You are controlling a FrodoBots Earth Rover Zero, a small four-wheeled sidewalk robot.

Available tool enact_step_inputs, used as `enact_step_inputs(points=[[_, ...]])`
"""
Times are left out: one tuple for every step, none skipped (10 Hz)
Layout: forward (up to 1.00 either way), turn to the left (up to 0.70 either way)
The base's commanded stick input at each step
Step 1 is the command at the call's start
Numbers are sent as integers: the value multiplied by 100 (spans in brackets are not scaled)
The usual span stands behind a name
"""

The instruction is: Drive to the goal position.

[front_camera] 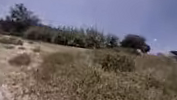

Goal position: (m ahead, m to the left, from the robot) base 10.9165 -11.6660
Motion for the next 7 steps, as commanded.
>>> enact_step_inputs(points=[[70, 27], [70, 27], [70, 27], [70, 27], [70, 27], [70, 27], [70, 27]])
